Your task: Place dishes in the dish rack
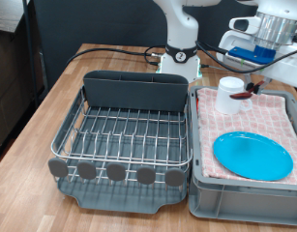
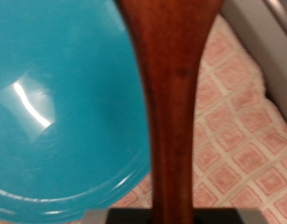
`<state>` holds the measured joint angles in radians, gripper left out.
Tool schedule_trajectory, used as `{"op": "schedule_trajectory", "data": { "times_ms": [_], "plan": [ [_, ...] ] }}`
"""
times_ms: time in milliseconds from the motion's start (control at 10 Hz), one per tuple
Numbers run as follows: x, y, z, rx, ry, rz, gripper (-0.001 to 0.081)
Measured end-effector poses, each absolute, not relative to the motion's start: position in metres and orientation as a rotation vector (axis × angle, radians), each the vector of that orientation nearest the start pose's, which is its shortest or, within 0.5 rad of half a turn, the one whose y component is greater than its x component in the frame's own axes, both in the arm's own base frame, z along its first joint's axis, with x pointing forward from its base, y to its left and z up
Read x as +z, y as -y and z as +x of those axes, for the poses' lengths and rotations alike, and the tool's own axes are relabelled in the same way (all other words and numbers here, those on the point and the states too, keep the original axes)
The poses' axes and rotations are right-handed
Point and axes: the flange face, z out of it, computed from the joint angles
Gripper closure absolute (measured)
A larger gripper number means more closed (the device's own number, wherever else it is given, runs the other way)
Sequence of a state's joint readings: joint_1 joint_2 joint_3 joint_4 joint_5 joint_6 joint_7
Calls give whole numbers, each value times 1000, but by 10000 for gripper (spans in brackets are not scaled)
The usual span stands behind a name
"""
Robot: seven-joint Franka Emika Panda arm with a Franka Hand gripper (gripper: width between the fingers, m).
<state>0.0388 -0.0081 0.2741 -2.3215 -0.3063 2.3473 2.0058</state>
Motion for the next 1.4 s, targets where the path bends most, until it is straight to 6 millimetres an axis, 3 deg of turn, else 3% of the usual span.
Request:
{"op": "schedule_trajectory", "data": {
  "times_ms": [200,600,1000,1400],
  "plan": [
    [348,-128,474,-356,-2482,-2114,731],
    [357,-86,444,-294,-2749,-1831,731],
    [357,-73,433,-237,-2810,-1721,731],
    [364,-33,400,-116,-2861,-1558,731]
  ]
}}
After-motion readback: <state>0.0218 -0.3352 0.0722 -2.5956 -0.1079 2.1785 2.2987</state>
